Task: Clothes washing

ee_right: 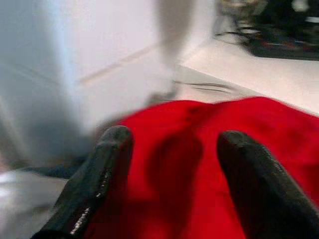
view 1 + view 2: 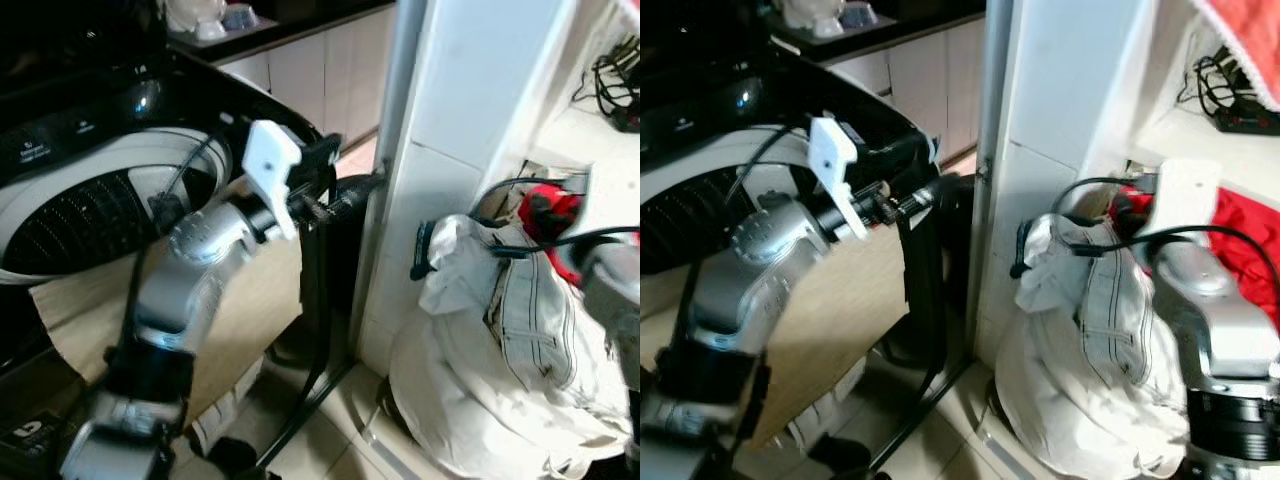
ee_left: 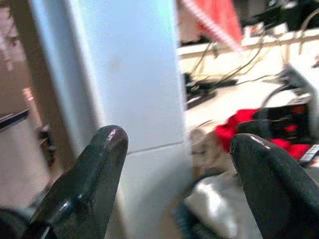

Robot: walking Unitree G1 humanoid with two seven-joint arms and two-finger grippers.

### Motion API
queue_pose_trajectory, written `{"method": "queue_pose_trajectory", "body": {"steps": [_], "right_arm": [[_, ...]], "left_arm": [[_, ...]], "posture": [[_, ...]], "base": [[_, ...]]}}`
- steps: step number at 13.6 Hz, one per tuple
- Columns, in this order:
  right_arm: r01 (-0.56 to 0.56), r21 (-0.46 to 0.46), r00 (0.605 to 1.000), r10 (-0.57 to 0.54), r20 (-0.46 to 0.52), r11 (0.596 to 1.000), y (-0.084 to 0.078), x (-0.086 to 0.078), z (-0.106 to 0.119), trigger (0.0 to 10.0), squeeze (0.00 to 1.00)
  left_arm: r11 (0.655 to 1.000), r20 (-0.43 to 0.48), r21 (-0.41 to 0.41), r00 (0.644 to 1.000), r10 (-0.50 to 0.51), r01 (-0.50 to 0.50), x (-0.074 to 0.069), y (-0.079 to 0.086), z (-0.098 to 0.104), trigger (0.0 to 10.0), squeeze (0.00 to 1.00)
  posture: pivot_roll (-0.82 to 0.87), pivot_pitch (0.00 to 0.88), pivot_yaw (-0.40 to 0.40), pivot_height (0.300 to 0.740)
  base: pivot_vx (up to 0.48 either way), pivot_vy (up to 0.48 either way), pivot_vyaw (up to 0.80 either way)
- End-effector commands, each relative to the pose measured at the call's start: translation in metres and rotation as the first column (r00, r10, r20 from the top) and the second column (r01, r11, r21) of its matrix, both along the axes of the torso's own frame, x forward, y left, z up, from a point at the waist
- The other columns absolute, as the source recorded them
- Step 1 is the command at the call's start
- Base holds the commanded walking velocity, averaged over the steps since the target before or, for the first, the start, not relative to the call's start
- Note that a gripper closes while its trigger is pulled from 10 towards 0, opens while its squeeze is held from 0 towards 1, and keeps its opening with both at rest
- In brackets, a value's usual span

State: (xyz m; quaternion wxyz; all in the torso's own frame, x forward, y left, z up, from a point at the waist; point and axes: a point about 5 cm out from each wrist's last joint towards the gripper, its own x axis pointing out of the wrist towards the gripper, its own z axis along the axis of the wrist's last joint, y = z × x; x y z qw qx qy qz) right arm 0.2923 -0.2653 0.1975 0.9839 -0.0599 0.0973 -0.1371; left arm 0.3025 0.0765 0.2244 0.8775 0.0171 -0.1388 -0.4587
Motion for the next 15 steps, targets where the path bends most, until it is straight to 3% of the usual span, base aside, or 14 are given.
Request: {"method": "queue_pose_trajectory", "body": {"steps": [1,4,5,8,9,13,14,15], "right_arm": [[0.052,-0.012,0.998,-0.053,-0.017,0.999,-0.011,-0.003,0.0,10.0,1.0],[0.089,-0.024,0.995,-0.09,-0.052,0.996,-0.03,-0.008,-0.005,10.0,1.0],[0.014,-0.034,0.995,-0.017,-0.098,0.999,-0.036,-0.005,-0.012,10.0,0.0],[-0.051,-0.046,0.985,0.043,-0.167,0.998,-0.045,0.001,-0.022,10.0,0.0],[-0.056,-0.087,0.981,0.038,-0.192,0.995,-0.052,0.004,-0.027,10.0,0.0],[-0.1,-0.083,0.972,0.079,-0.223,0.992,-0.06,0.008,-0.034,10.0,0.0],[-0.114,-0.072,0.97,0.095,-0.226,0.991,-0.061,0.009,-0.036,2.2,0.0],[-0.122,-0.067,0.968,0.103,-0.228,0.99,-0.061,0.01,-0.037,0.8,0.0]], "left_arm": [[1.0,-0.005,0.012,1.0,-0.006,0.006,-0.005,-0.005,-0.003,10.0,0.0],[0.998,-0.06,0.046,0.998,-0.035,0.038,-0.016,-0.015,-0.025,10.0,0.0],[0.992,-0.109,0.121,0.993,-0.033,0.046,-0.019,-0.016,-0.045,10.0,0.0],[0.993,-0.121,0.114,0.993,0.007,0.007,-0.018,-0.01,-0.06,10.0,0.0],[0.99,-0.108,0.138,0.994,0.018,-0.003,-0.022,-0.005,-0.074,10.0,0.0],[0.988,-0.16,0.154,0.987,0.027,-0.002,-0.035,0.002,-0.103,10.0,0.0],[0.989,-0.163,0.145,0.986,0.027,-0.003,-0.038,0.004,-0.106,10.0,0.0],[0.991,-0.162,0.133,0.986,0.032,-0.01,-0.039,0.004,-0.107,10.0,0.0]], "posture": [[-0.17,0.0,0.057,0.74],[-0.18,0.0,0.06,0.74],[-0.18,0.0,0.063,0.74],[-0.18,0.0,0.057,0.74],[-0.18,0.0,0.051,0.74],[-0.17,0.0,0.035,0.74],[-0.17,0.0,0.035,0.74],[-0.16,0.0,0.028,0.74]], "base": [[0.0,0.0,0.0],[0.0,0.0,0.0],[0.0,0.0,0.0],[0.0,0.0,0.0],[0.0,0.0,0.0],[0.0,0.0,0.0],[0.0,0.0,0.0],[0.0,0.0,0.0]]}}
